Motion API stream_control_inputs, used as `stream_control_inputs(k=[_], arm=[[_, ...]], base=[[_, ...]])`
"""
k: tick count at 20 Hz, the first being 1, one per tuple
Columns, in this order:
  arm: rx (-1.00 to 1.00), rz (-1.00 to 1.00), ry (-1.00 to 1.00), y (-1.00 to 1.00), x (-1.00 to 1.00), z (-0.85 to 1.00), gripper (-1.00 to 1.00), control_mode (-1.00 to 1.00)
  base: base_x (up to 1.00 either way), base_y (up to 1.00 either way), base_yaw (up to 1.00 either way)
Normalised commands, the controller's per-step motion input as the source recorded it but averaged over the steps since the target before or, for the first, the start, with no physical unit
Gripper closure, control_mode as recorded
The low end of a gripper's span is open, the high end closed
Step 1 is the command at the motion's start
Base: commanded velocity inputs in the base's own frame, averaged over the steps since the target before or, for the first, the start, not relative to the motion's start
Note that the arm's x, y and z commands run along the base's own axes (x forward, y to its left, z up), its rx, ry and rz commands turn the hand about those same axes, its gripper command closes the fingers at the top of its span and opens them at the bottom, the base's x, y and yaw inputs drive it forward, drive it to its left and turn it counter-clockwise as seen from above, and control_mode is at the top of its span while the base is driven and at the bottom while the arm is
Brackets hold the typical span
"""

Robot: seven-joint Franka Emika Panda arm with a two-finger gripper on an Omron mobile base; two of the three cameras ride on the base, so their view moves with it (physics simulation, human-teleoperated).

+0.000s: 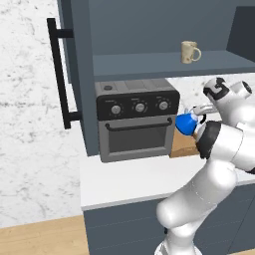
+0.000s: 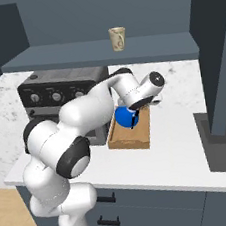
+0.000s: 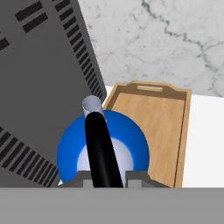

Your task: Pick the kettle from the counter and place it on the tray. Then pick the mug from the cabinet and place it on the tray. Then close the cabinet doors.

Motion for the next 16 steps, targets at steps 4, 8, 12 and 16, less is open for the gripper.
stream_control_inputs(k=[4, 8, 12, 16], arm=[[0.0, 0.0, 0.0, -0.05, 0.36, -0.04, 1.0, -1.0], [0.0, 0.0, 0.0, -0.06, 0.23, -0.04, 1.0, -1.0], [0.0, 0.0, 0.0, 0.0, 0.18, -0.17, 1.0, -1.0], [0.0, 0.0, 0.0, 0.0, 0.19, -0.27, 1.0, -1.0]], base=[[0.0, 0.0, 0.0], [0.0, 0.0, 0.0], [0.0, 0.0, 0.0], [0.0, 0.0, 0.0]])
